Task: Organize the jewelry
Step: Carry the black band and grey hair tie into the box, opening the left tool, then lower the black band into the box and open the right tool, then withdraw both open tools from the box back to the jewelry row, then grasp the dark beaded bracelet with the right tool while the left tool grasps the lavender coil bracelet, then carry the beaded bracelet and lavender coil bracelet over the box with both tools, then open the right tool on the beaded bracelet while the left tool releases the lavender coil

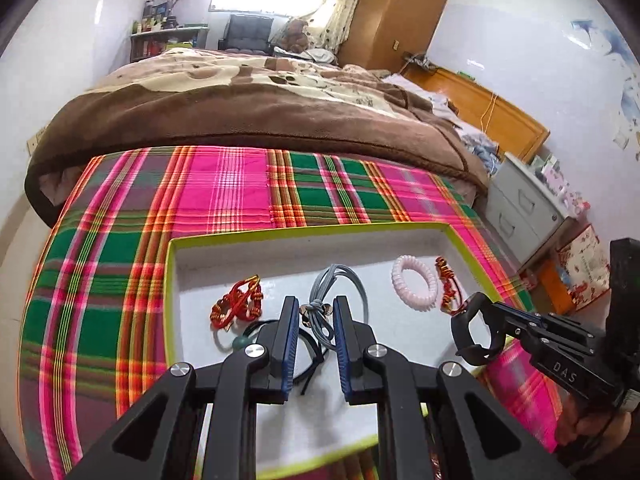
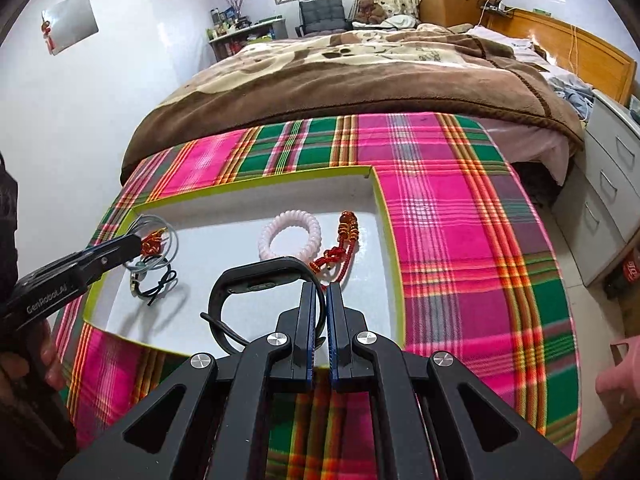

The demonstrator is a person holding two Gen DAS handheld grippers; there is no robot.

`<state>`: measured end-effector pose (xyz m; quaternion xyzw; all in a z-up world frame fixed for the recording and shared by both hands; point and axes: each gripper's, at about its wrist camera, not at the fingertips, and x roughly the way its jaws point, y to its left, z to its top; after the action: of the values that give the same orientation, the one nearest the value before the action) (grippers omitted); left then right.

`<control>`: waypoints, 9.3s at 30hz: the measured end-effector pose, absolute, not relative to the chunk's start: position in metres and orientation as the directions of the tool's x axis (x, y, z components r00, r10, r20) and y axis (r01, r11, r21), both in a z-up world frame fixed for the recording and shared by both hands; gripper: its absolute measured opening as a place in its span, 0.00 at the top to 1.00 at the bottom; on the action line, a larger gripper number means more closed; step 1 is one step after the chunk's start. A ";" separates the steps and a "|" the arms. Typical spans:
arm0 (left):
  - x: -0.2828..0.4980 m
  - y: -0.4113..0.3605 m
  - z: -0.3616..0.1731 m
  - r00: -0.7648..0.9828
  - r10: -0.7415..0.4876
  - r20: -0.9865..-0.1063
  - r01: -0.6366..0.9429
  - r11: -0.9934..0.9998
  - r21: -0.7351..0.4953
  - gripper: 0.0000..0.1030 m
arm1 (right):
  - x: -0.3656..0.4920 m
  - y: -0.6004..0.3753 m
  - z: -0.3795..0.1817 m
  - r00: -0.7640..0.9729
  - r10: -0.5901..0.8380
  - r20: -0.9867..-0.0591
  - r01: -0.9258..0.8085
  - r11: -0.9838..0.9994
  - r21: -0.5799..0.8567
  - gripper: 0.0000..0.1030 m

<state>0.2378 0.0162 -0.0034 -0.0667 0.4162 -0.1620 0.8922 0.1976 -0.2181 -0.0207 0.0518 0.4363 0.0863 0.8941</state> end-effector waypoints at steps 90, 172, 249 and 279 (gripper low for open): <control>0.070 0.047 -0.015 0.626 -0.318 -0.712 0.213 0.948 -0.236 0.59 | 0.103 -0.207 -0.030 0.633 0.291 -0.718 -0.175 0.956 0.234 0.57; 0.067 0.007 -0.029 0.620 -0.254 -0.743 0.243 0.962 -0.126 0.91 | 0.084 -0.229 -0.037 0.654 0.285 -0.701 -0.143 0.956 0.255 0.74; 0.211 0.031 -0.018 0.590 -0.279 -0.757 0.185 0.960 -0.210 0.91 | 0.262 -0.157 -0.036 0.579 0.276 -0.767 -0.254 0.955 0.152 0.74; 0.186 0.022 0.002 0.639 -0.226 -0.735 0.183 0.973 -0.139 0.84 | 0.238 -0.148 -0.017 0.639 0.257 -0.725 -0.273 0.957 0.098 0.53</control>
<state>0.1863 0.0218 0.0024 -0.0260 0.4093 -0.1128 0.9050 0.2375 -0.1483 -0.0174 -0.0104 0.3988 0.1464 0.9052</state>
